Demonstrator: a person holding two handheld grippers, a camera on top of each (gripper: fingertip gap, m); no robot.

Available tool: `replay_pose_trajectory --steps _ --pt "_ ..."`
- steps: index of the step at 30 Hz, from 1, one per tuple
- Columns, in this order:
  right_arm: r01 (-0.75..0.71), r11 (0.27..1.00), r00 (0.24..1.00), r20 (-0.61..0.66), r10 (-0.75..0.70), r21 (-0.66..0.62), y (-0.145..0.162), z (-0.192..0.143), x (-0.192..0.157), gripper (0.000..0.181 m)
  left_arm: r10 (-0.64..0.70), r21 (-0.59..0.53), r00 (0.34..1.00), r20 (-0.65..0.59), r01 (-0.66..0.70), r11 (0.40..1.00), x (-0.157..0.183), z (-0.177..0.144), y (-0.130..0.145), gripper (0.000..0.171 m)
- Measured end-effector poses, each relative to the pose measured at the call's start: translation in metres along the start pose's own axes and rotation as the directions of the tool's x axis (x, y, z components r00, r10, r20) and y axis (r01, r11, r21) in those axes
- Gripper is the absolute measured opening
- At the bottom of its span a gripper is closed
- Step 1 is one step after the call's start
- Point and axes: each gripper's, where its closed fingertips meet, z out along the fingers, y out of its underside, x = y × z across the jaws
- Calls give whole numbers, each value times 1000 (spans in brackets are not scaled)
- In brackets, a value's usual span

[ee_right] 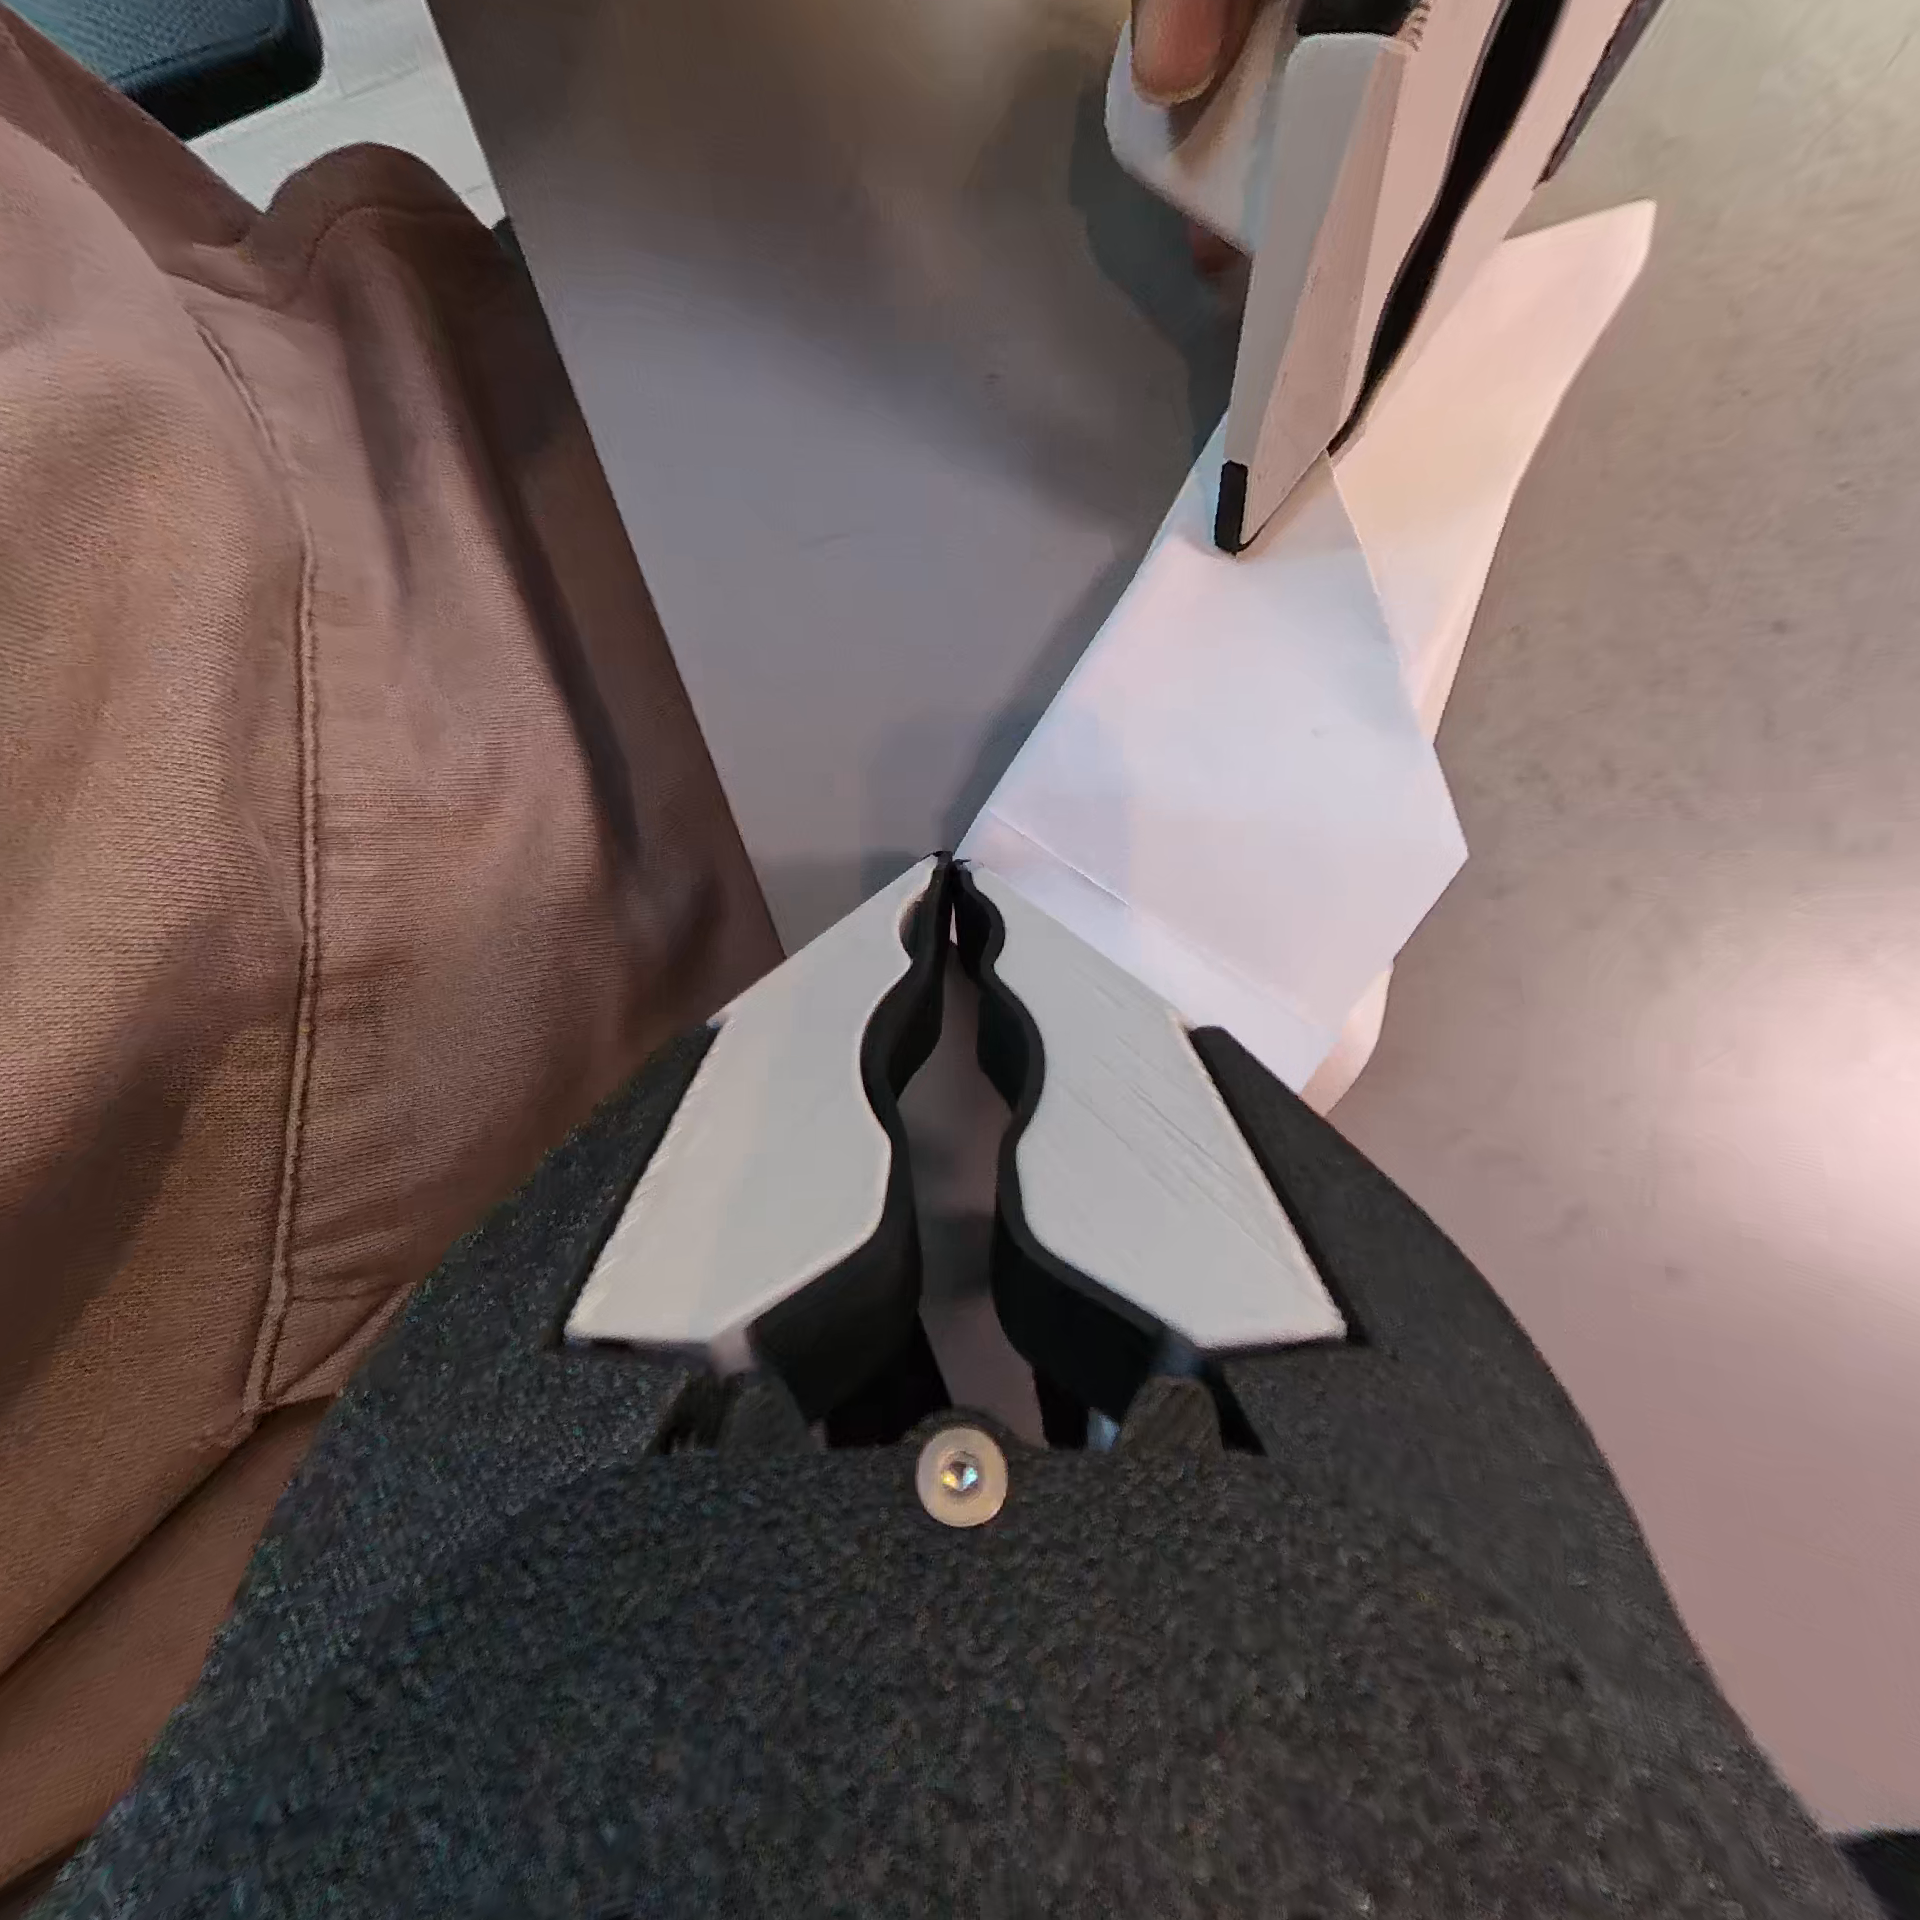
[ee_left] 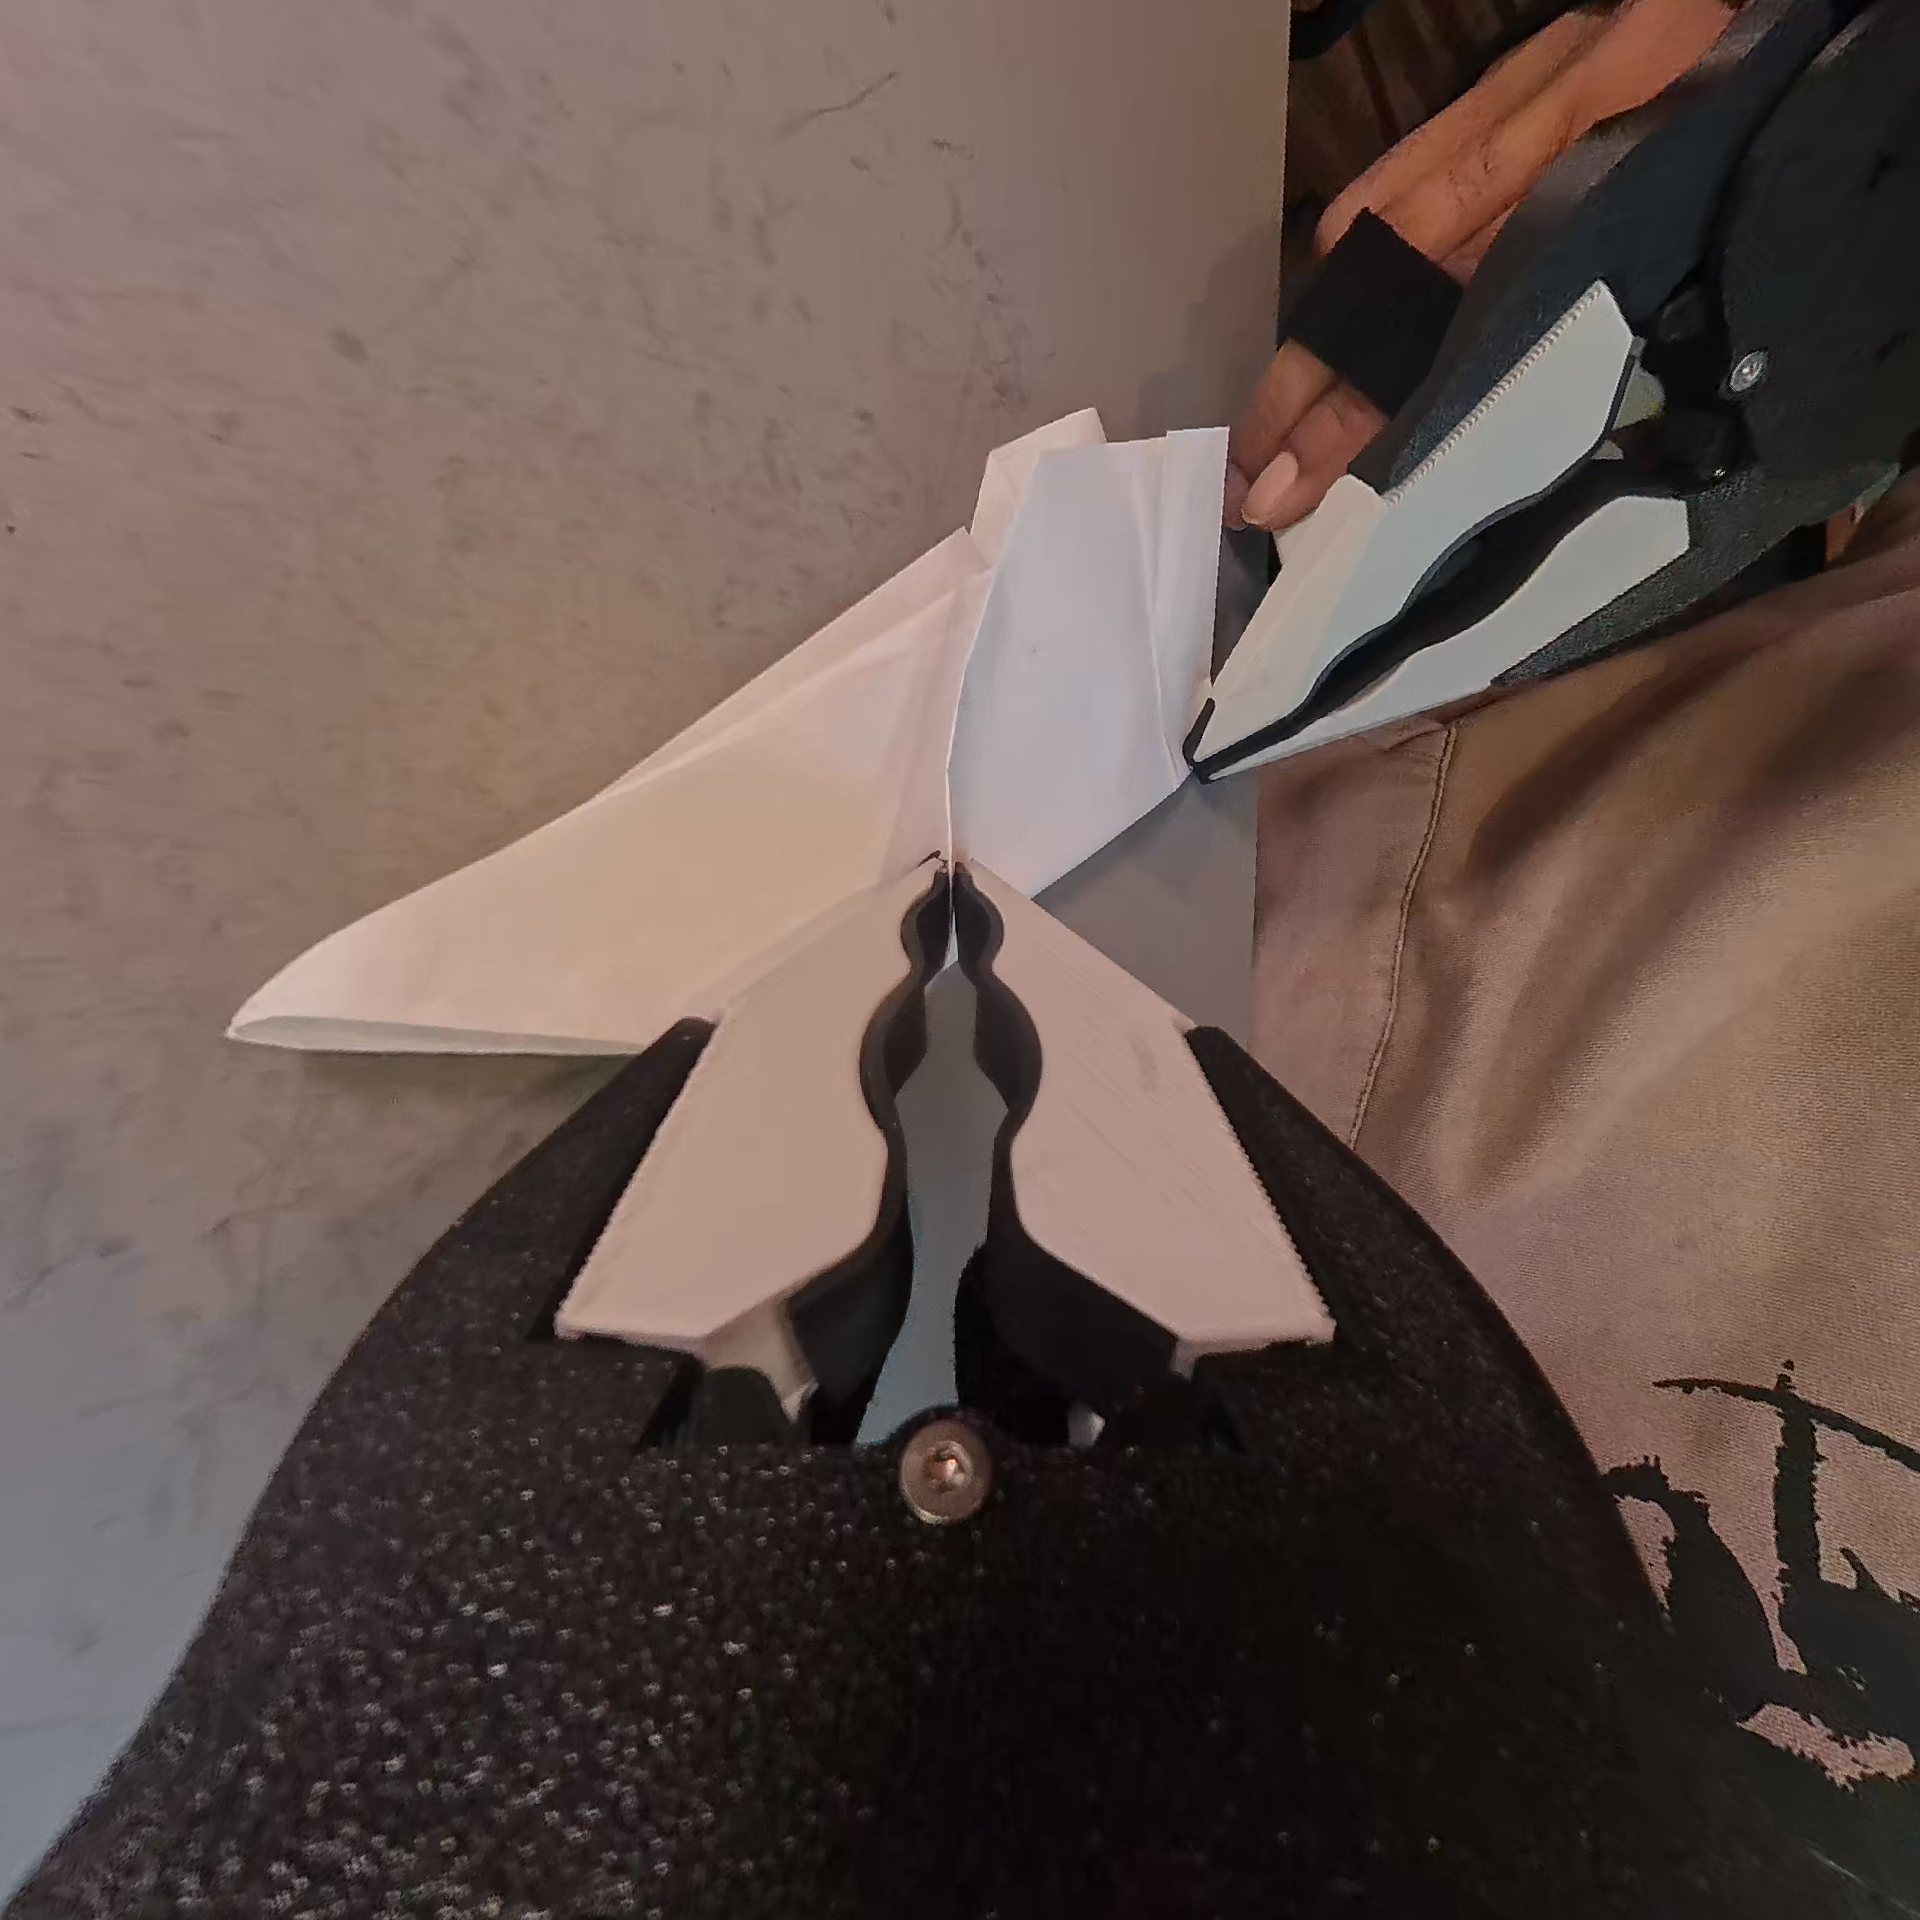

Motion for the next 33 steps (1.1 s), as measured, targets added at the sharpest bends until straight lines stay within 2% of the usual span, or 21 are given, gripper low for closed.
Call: replay_pose_trajectory --steps 2,5,7,10,14,18,25,33 --pt "-20 1000 1000 -13 20 2 0 0 7 0 -4 9 1000 4 4 1000 -3 -4 1 0" --pt "-196 980 977 92 192 38 -3 -4 11 0 -5 11 1000 2 5 1000 -3 -5 2 0" --pt "-210 976 974 104 203 61 -3 -7 16 0 8 6 1000 22 -8 1000 -4 -5 2 0" --pt "-80 994 996 39 77 77 -6 -9 18 0 -3 12 1000 21 3 1000 -4 -6 2 0" --pt "149 988 986 -86 -146 34 -9 -10 19 17 -6 8 1000 22 6 1000 -4 -6 2 0" --pt "264 964 951 -159 -265 -26 -7 -5 25 13 -10 8 1000 21 10 1000 -4 -6 2 0" --pt "1 1000 1000 -25 -1 -7 1 -6 38 8 11 3 1000 26 -11 1000 -4 -5 3 0" --pt "-266 962 944 187 272 -59 3 -7 45 8 33 -2 999 40 -33 999 -4 -6 3 0"
